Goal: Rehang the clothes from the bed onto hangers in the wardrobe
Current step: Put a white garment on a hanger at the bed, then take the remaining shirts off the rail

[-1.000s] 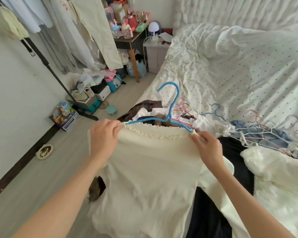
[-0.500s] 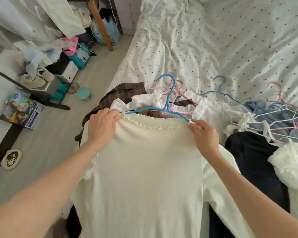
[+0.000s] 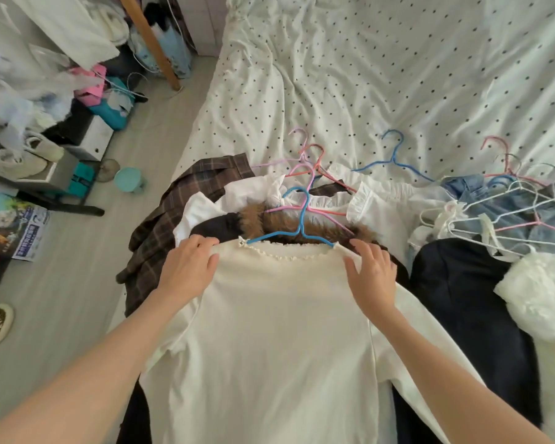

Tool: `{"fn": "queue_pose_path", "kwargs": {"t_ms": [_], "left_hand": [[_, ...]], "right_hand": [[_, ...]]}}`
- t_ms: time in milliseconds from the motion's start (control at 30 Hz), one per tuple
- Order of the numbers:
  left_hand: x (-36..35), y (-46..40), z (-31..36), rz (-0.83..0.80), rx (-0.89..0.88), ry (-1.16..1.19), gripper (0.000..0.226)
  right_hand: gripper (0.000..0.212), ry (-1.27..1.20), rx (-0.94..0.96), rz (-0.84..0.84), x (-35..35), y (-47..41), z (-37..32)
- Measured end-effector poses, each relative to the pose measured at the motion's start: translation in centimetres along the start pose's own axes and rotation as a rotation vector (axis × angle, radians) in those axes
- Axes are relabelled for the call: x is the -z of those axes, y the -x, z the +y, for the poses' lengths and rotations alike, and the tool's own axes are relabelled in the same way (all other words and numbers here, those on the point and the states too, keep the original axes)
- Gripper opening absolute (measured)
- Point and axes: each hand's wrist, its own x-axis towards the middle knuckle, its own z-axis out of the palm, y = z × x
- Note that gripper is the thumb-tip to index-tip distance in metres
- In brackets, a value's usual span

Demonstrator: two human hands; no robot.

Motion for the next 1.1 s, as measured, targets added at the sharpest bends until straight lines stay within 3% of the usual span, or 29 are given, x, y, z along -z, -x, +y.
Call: {"fn": "queue_pose_path", "kwargs": {"t_ms": [100,333,467,567,833,1100], "left_hand": [[0.7,2.8,0.8,0.07,-0.023,0.02,0.029],[0.4,11.7,6.1,0.022,-0.382,0.073,0.037],[0.2,18.7,9.5,-0.051,-0.572,0.09,0.039],[0.8,22.1,12.1,-0.061,-0.656,0.138,0.043],[2.6,26.7,22.3,-0.154,-0.991,0.115,0.051],[0.6,35.3,32.5,-0.256,-1.284,-0.005,0.046]], "right_hand": [[0.034,-0.005,0.035,0.0,1.8,2.8,0.0],[0.042,0.154,0.102,0.007,8.3,14.3,0.5],[0.043,0.242,-0.075,0.0,10.7,24.3,1.1],[0.055,0.25,-0.254,-0.012,12.2,30.8,1.3],[0.053,0.129,-0.613,0.285,16.7,40.8,2.8],[0.057,0.005,-0.933,0.404,19.7,52.3,9.0]]}}
